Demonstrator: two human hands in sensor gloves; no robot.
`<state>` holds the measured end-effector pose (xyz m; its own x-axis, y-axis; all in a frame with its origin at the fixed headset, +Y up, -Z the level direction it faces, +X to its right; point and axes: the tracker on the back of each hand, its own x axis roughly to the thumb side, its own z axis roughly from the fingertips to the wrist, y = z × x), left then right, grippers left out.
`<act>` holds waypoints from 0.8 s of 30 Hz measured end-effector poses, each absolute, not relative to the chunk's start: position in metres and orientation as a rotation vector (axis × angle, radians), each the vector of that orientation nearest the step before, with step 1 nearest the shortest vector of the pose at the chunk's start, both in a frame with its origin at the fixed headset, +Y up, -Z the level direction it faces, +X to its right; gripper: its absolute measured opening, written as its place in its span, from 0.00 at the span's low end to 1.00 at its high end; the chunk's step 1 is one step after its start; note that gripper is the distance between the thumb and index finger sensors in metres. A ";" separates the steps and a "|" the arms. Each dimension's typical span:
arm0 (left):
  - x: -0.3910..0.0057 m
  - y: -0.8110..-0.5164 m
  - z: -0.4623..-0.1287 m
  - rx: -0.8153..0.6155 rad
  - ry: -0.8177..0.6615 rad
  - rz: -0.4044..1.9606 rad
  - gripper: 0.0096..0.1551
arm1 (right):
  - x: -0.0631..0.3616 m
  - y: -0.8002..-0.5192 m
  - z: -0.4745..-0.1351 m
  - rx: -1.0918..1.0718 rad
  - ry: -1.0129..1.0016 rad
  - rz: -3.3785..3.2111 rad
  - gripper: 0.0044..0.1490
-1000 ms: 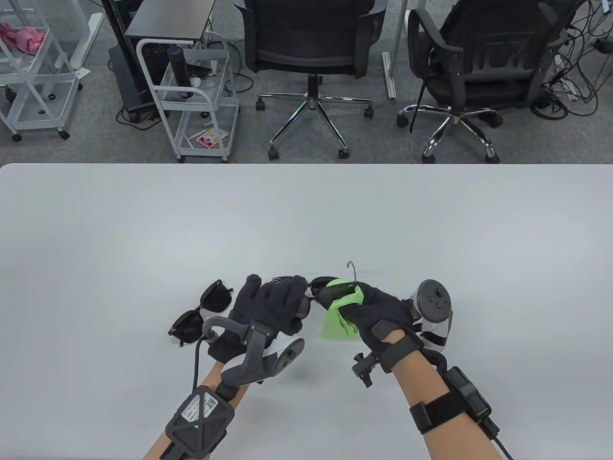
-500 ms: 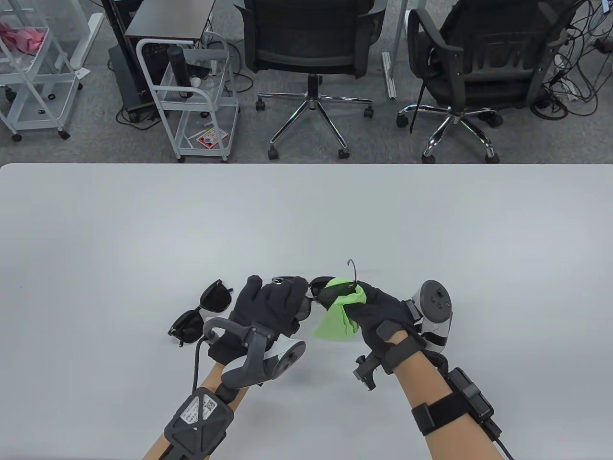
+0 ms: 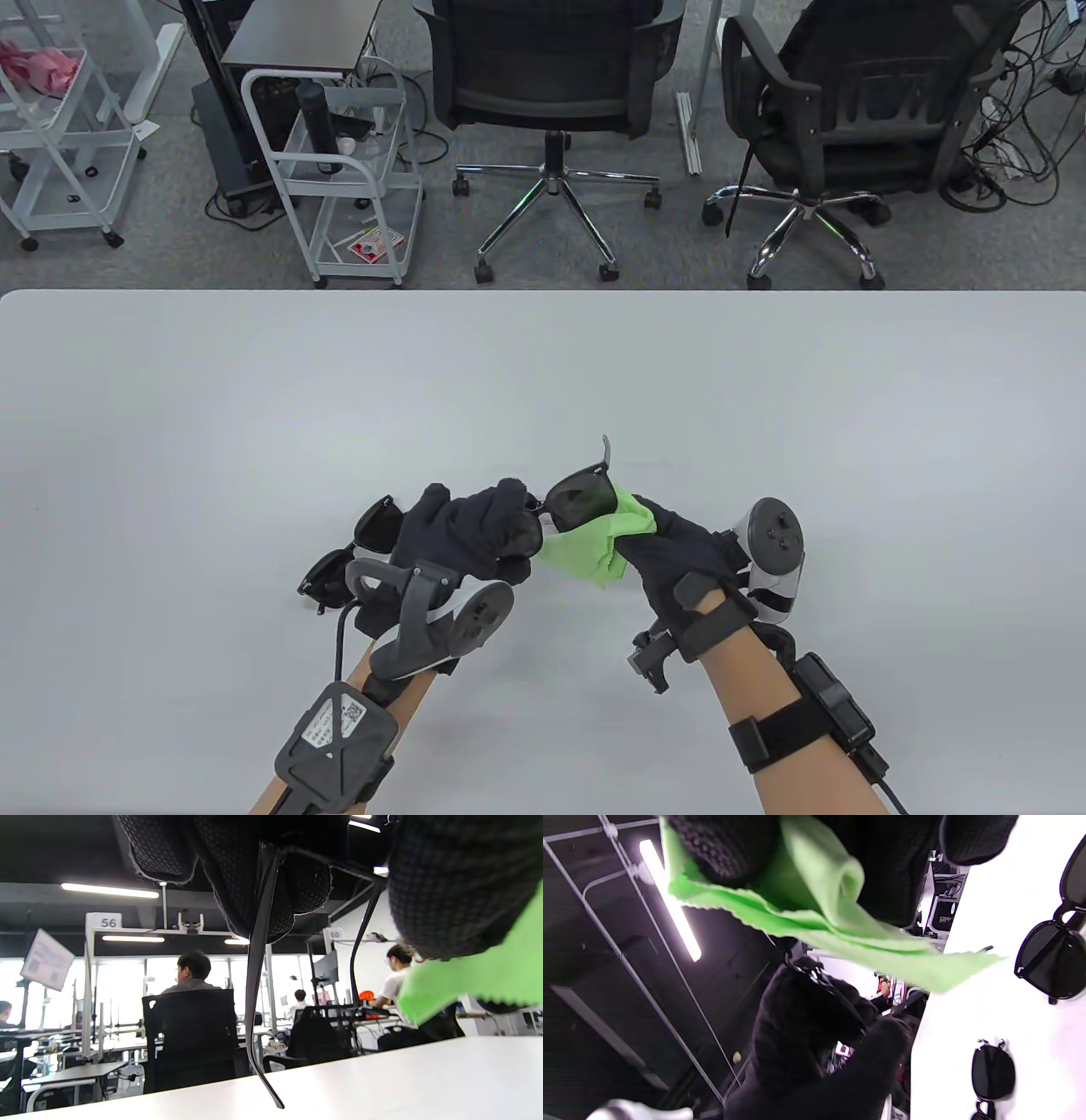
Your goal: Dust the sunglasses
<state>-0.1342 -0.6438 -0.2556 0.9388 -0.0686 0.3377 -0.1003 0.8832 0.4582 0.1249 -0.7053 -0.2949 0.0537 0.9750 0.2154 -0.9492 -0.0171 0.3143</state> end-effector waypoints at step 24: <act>-0.120 -0.630 -0.241 0.572 -0.456 -0.086 0.59 | 0.088 -0.696 -0.289 0.722 0.319 1.669 0.38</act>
